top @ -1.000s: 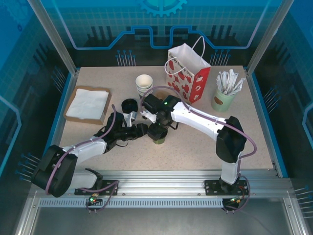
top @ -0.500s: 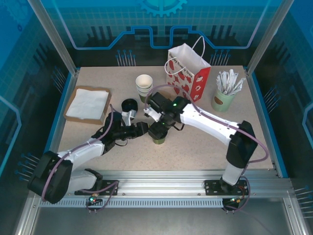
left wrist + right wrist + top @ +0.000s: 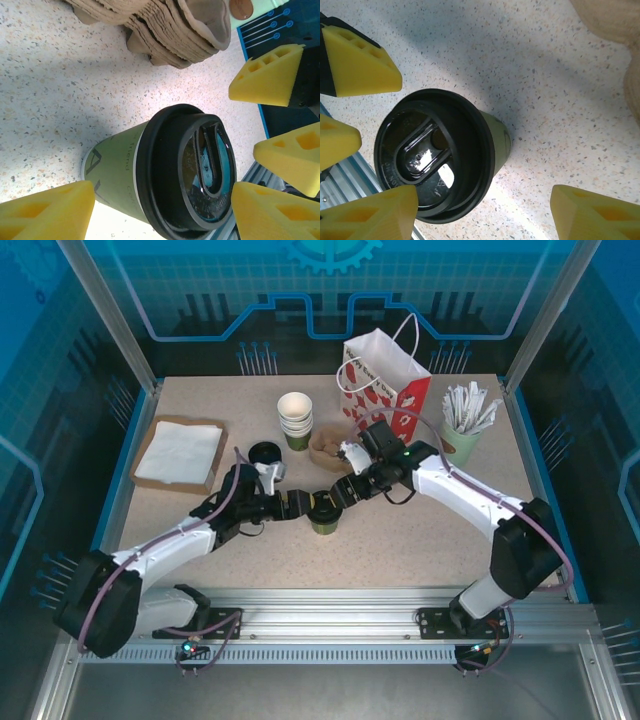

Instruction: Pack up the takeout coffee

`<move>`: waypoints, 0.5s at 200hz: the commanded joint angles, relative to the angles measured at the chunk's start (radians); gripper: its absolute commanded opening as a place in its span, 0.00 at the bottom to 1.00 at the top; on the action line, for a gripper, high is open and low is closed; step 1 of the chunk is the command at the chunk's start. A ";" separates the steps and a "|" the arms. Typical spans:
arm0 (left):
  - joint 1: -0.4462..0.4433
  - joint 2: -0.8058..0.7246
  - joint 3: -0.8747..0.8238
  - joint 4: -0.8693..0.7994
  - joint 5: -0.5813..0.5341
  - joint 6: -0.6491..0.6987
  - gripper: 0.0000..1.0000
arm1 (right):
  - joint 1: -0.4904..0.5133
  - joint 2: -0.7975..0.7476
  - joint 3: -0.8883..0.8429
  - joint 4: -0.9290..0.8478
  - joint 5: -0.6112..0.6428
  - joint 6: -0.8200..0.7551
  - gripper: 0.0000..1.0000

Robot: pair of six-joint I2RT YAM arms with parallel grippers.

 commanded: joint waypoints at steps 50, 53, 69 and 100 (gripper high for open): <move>-0.016 0.108 0.048 -0.022 -0.016 0.061 0.68 | -0.032 0.055 -0.062 0.095 -0.082 0.014 0.66; -0.015 0.109 0.046 -0.021 -0.016 0.061 0.67 | -0.033 0.055 -0.066 0.096 -0.081 0.013 0.66; -0.016 0.113 0.037 -0.012 -0.016 0.061 0.65 | -0.037 0.057 -0.082 0.104 -0.078 0.013 0.64; -0.016 0.108 0.028 -0.002 -0.009 0.049 0.65 | -0.040 0.054 -0.082 0.101 -0.079 0.010 0.62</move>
